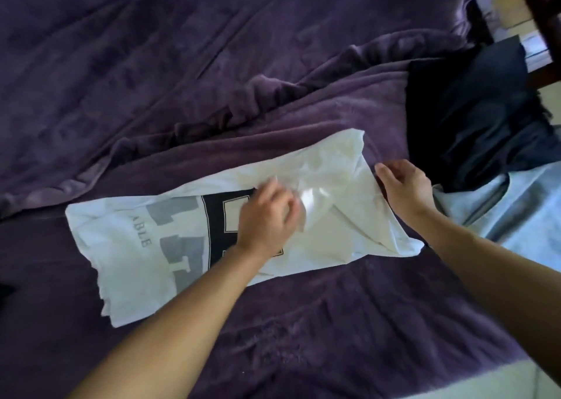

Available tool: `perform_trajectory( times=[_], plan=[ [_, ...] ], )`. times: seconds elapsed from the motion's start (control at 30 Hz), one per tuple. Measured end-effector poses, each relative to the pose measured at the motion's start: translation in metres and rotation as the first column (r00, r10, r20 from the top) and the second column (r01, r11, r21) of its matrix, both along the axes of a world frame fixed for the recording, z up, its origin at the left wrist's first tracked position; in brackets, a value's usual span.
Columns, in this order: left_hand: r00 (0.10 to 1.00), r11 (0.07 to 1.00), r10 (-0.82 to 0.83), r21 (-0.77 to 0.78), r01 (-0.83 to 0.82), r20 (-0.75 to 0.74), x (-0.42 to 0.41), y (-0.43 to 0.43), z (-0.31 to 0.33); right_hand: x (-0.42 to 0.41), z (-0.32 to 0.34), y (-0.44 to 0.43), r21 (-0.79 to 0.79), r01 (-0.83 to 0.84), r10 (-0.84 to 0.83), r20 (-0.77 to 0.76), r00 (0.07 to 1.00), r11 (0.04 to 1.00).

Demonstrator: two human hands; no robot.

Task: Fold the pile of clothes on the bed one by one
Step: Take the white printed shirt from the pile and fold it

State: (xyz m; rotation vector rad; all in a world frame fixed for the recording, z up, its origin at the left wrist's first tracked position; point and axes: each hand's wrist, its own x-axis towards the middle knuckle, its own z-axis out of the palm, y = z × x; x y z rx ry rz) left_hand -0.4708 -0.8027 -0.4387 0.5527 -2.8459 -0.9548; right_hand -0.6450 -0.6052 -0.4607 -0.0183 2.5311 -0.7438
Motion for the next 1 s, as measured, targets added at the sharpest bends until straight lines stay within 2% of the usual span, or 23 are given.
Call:
perform_trajectory(
  times=[0.03, 0.07, 0.1, 0.17, 0.2, 0.23, 0.33, 0.5, 0.57, 0.63, 0.77, 0.9, 1.0],
  plan=[
    [0.998, 0.997, 0.05, -0.05, -0.052, -0.041, -0.011, -0.003, -0.003, 0.003, -0.002, 0.003, -0.002, 0.002, -0.002, 0.019, 1.0, 1.0],
    [1.0, 0.995, -0.008, -0.102, 0.005, -0.025, -0.02, -0.002, -0.008, 0.006, -0.004, 0.005, -0.002, 0.012, -0.012, 0.048, 0.999, 1.0],
    [0.99, 0.985, -0.121, -0.118, 0.129, 0.066, -0.027, 0.0, -0.015, 0.009, -0.006, 0.008, -0.003, 0.033, -0.032, 0.086, 0.996, 0.999],
    [0.897, 0.941, -0.321, -0.007, 0.339, 0.304, -0.03, 0.011, -0.031, 0.015, -0.011, 0.015, -0.025, 0.077, -0.071, 0.173, 0.982, 0.997],
    [0.845, 0.934, -0.352, 0.095, 0.344, 0.402, -0.029, 0.016, -0.037, 0.016, -0.013, 0.019, -0.037, 0.087, -0.078, 0.209, 0.975, 0.996],
    [0.821, 0.939, -0.342, 0.184, 0.289, 0.457, -0.028, 0.02, -0.041, 0.018, -0.013, 0.021, -0.047, 0.088, -0.074, 0.241, 0.968, 0.995],
    [0.843, 0.933, -0.267, 0.343, 0.105, 0.467, -0.023, 0.024, -0.038, 0.02, -0.006, 0.025, -0.089, 0.059, -0.029, 0.303, 0.953, 0.994],
    [0.813, 0.894, -0.282, 0.448, 0.03, 0.509, 0.04, 0.045, -0.002, 0.026, 0.021, 0.002, -0.106, -0.018, 0.05, 0.308, 0.95, 0.994],
    [0.828, 0.889, -0.21, 0.453, -0.059, 0.52, 0.07, 0.044, 0.005, 0.027, 0.028, -0.018, -0.076, -0.045, 0.065, 0.289, 0.955, 0.996],
    [0.83, 0.904, -0.082, 0.393, -0.171, 0.551, 0.1, 0.032, 0.008, 0.032, 0.034, -0.035, -0.042, -0.07, 0.078, 0.251, 0.965, 0.997],
    [0.761, 0.907, 0.15, 0.219, -0.36, 0.631, 0.164, -0.012, 0.011, 0.057, 0.059, -0.059, -0.055, -0.114, 0.121, 0.145, 0.982, 0.992],
    [0.704, 0.852, 0.34, 0.113, -0.511, 0.624, 0.219, -0.055, 0.019, 0.104, 0.085, -0.106, -0.03, -0.319, 0.32, 0.064, 0.945, 0.947],
    [0.686, 0.803, 0.412, 0.116, -0.584, 0.6, 0.249, -0.079, 0.023, 0.149, 0.088, -0.156, 0.04, -0.439, 0.435, 0.085, 0.897, 0.898]
  ],
)
